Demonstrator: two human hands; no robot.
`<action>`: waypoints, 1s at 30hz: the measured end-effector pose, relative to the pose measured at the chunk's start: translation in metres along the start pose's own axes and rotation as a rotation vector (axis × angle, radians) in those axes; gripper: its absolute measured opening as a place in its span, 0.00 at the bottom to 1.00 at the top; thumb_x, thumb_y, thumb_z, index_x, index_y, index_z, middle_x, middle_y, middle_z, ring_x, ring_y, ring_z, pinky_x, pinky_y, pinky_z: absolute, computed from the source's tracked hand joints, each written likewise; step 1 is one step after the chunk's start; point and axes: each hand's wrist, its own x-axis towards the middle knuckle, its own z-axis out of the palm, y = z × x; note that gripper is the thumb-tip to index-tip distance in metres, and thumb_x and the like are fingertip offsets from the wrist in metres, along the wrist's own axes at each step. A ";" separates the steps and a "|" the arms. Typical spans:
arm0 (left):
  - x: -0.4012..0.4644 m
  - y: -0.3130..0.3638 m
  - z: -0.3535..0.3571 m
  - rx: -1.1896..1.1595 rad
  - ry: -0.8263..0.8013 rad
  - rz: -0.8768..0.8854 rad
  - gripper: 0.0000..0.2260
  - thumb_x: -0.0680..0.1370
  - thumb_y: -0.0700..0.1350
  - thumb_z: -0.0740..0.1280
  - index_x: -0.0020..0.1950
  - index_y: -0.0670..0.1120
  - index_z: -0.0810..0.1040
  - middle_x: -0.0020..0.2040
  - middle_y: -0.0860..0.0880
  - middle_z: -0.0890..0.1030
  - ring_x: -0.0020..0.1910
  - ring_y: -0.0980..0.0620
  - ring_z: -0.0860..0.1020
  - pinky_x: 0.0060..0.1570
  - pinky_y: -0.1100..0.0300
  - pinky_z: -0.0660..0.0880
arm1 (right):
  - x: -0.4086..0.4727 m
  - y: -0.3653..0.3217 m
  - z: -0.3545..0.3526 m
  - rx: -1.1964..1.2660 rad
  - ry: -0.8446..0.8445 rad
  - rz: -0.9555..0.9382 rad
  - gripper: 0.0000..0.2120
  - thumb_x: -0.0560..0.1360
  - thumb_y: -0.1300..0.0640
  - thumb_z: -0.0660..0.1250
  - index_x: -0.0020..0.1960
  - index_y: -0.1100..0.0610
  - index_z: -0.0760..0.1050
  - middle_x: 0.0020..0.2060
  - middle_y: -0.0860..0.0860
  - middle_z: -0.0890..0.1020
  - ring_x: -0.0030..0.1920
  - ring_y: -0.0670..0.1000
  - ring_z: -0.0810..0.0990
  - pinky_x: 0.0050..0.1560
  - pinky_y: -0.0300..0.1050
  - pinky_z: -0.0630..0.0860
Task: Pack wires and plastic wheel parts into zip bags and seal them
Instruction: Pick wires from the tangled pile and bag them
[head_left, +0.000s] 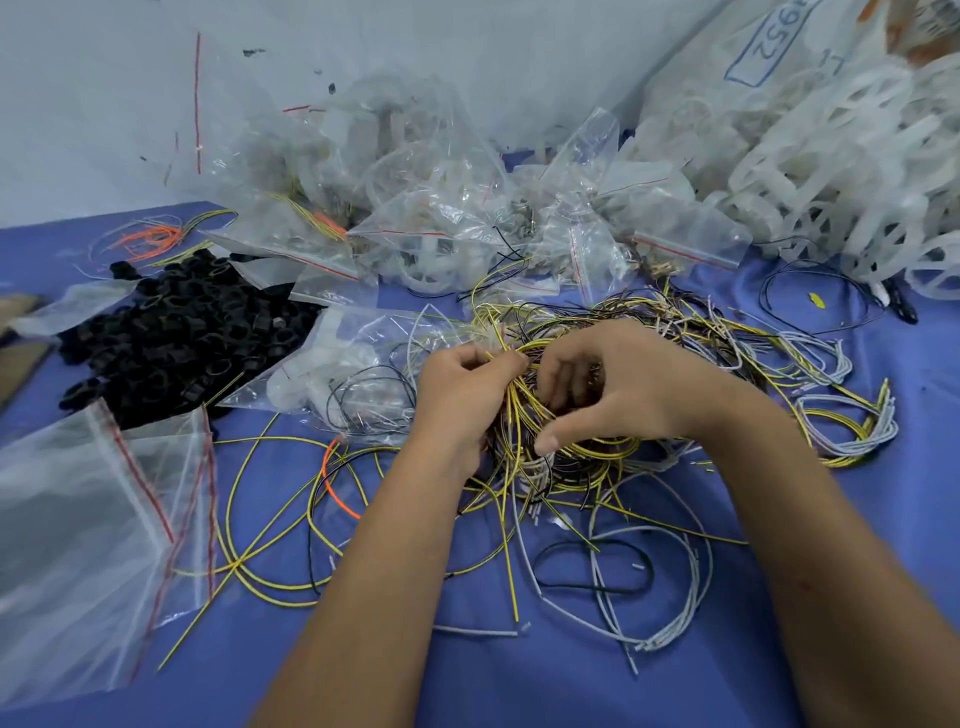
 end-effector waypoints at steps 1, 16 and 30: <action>0.000 0.000 0.000 -0.007 0.004 0.001 0.11 0.69 0.44 0.77 0.45 0.40 0.80 0.37 0.40 0.76 0.36 0.43 0.75 0.40 0.48 0.72 | 0.001 0.000 0.001 -0.033 -0.023 0.008 0.20 0.59 0.44 0.85 0.43 0.51 0.80 0.36 0.48 0.83 0.34 0.43 0.78 0.36 0.35 0.74; -0.001 0.007 -0.012 0.030 -0.163 -0.005 0.14 0.76 0.55 0.75 0.46 0.44 0.81 0.41 0.43 0.80 0.38 0.45 0.77 0.39 0.49 0.77 | -0.003 0.008 -0.008 0.187 -0.036 0.072 0.04 0.74 0.57 0.76 0.44 0.57 0.83 0.34 0.52 0.85 0.33 0.46 0.80 0.37 0.36 0.73; -0.010 0.010 -0.013 0.344 -0.264 0.171 0.10 0.71 0.47 0.81 0.48 0.51 0.83 0.46 0.43 0.84 0.41 0.54 0.79 0.48 0.52 0.78 | -0.005 0.023 -0.018 -0.184 0.360 0.096 0.11 0.80 0.56 0.68 0.61 0.51 0.82 0.49 0.43 0.83 0.54 0.47 0.76 0.56 0.45 0.72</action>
